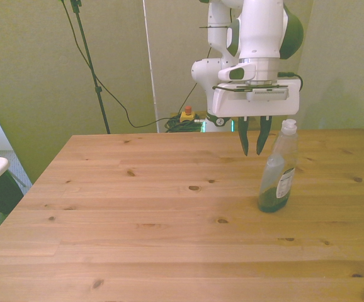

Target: Knock down the dish soap

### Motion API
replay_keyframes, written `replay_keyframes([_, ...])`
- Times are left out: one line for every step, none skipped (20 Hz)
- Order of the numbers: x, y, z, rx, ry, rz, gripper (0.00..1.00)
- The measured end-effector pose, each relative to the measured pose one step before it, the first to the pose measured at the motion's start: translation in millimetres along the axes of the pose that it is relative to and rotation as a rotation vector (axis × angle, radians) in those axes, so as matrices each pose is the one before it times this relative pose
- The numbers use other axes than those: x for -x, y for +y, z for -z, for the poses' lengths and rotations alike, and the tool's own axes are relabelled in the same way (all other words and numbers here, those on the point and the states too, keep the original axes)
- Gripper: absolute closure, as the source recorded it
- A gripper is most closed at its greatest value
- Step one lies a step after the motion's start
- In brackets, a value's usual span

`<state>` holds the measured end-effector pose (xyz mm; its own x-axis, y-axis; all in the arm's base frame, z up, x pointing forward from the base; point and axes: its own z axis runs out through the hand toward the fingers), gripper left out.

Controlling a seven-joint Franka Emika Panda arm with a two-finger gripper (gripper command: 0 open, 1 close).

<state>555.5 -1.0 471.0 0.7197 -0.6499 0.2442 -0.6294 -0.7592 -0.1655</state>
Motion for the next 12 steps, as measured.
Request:
replay_keyframes([0.45,-1.3,-0.89,-0.00281,-0.00239,0.0009,1.0])
replay_keyframes([0.95,-1.63,-0.3,-0.00341,-0.00239,0.00074,1.0])
replay_keyframes([0.74,-1.89,0.0,-0.00424,-0.00183,0.00045,1.0])
replay_keyframes([0.6,-2.69,0.32,-0.00452,0.00114,0.0028,1.0])
replay_keyframes([0.35,-3.25,0.27,-0.0051,0.00302,0.0037,1.0])
replay_keyframes([0.42,-3.92,-0.36,-0.0054,0.0026,0.00352,1.0])
replay_keyframes([0.19,-5.45,-0.34,-0.0072,0.00386,0.00214,1.0])
replay_keyframes([0.48,-7.16,-1.06,-0.01142,0.00668,-0.00171,1.0])
replay_keyframes([0.87,-7.86,-2.04,-0.01034,0.00442,-0.00352,1.0])
replay_keyframes([1.45,-8.61,-3.4,-0.00984,0.00254,-0.00701,1.0])
replay_keyframes([1.53,-8.91,-4.05,-0.01123,0.00319,-0.00753,1.0])
replay_keyframes([1.54,-7.97,-5.08,-0.00772,0.00148,-0.00825,1.0])
